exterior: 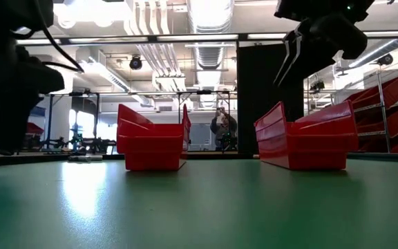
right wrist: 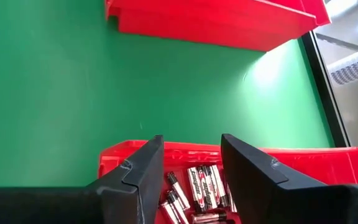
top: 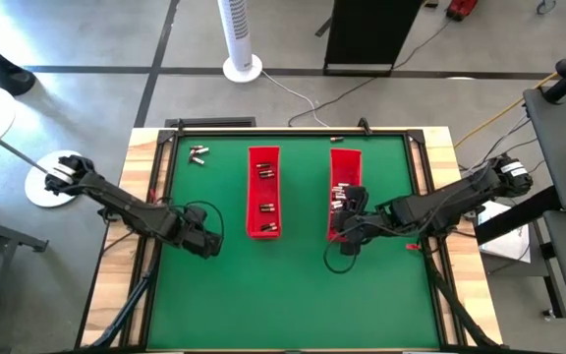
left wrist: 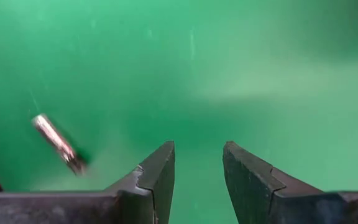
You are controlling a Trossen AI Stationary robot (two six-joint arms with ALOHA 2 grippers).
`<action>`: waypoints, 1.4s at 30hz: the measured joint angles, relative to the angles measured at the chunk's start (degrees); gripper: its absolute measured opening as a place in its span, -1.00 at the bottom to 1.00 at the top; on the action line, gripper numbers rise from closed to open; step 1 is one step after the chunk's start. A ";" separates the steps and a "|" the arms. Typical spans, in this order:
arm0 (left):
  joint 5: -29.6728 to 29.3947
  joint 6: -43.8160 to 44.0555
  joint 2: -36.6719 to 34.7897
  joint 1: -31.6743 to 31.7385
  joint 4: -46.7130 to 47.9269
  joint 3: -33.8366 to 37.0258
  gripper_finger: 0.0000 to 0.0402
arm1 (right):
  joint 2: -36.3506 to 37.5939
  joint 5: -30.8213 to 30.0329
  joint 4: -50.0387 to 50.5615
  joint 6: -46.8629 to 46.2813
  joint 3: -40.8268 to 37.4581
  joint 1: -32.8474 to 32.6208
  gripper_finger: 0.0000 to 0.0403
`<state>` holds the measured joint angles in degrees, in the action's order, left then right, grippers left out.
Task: Sort batteries
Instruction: Put the silver battery into the right red bin
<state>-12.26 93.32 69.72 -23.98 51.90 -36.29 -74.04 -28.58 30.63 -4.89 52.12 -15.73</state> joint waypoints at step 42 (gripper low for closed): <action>0.33 38.76 10.76 -5.92 19.43 -4.68 -0.42 | 0.00 0.07 0.33 6.34 -6.40 0.02 -0.15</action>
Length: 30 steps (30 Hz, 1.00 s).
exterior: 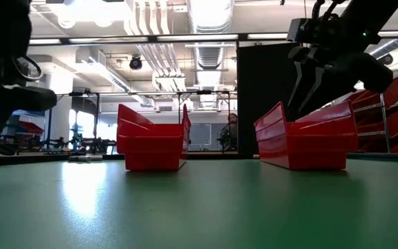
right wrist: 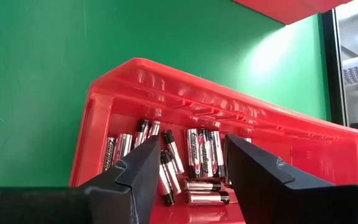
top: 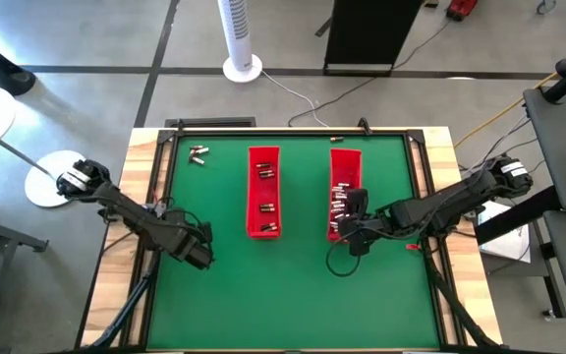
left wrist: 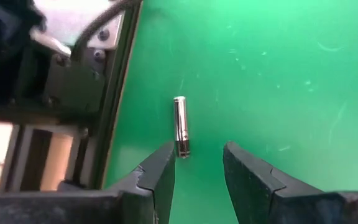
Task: Sort batteries
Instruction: Put the silver battery into the right red bin
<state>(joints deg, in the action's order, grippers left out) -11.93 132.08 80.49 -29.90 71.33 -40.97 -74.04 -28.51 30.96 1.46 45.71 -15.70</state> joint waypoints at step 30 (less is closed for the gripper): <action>-0.50 2.84 12.73 2.40 -8.85 5.37 -0.42 | 0.00 0.04 -0.39 -1.54 -0.13 0.00 -0.08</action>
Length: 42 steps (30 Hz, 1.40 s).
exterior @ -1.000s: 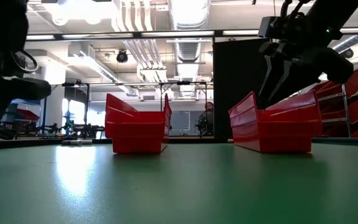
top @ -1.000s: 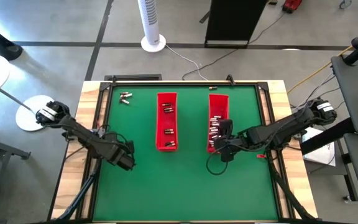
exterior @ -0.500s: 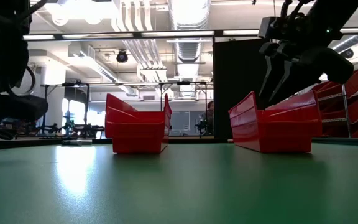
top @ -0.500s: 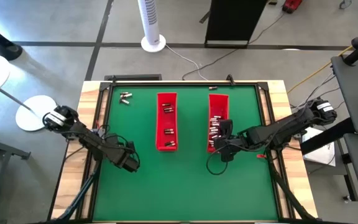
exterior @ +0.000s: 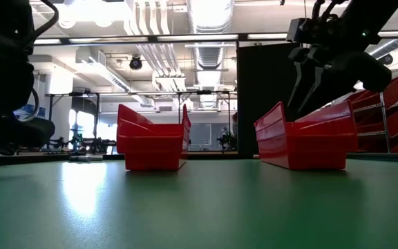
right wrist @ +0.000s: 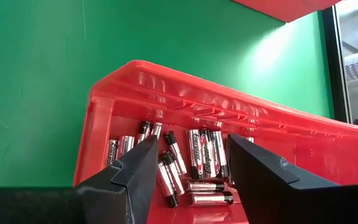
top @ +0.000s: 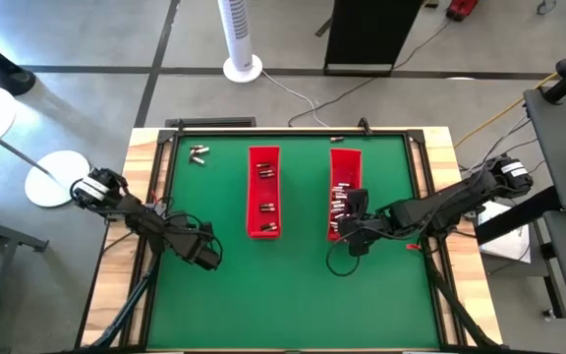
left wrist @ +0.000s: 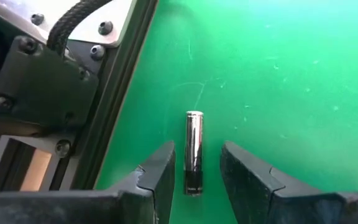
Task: Sort batteries
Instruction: Put the silver battery into the right red bin
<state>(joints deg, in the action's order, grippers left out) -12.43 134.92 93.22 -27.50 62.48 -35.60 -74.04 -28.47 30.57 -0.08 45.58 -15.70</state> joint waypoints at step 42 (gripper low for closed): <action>-13.54 -2.09 3.88 0.12 -7.83 -4.34 -0.43 | 0.00 0.00 -0.04 -1.49 0.00 0.00 -0.09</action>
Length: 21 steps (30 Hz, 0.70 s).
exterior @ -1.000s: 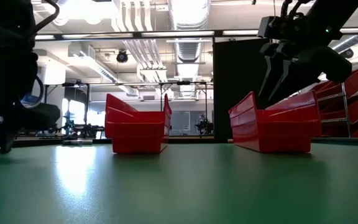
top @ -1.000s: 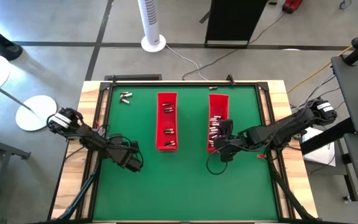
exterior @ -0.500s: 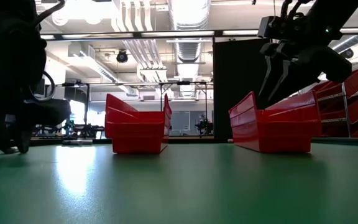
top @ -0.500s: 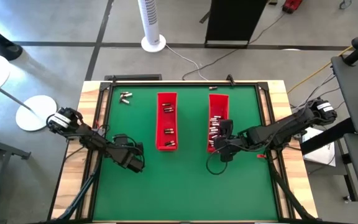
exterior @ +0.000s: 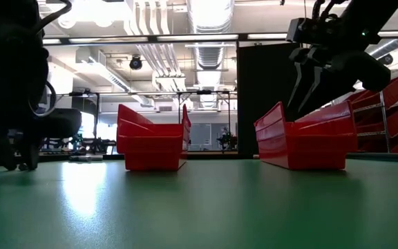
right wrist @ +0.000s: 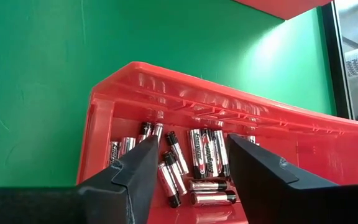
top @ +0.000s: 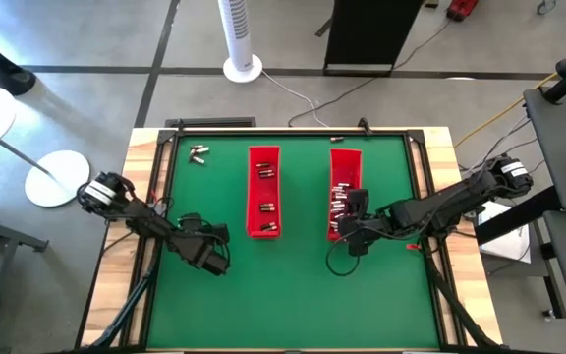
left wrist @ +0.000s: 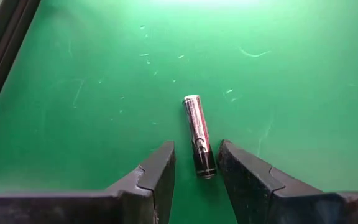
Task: Sort batteries
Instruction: Put the silver battery into the right red bin
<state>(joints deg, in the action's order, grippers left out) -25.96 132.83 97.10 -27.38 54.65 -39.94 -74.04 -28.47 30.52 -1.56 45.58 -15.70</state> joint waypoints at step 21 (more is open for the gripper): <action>-3.97 -0.06 5.04 0.68 0.86 -1.89 -0.51 | 0.00 -0.04 -0.24 0.07 1.98 -0.02 -0.10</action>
<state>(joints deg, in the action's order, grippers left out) -29.93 132.77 102.14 -26.70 55.51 -41.83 -74.04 -28.51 30.29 -1.50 47.57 -15.72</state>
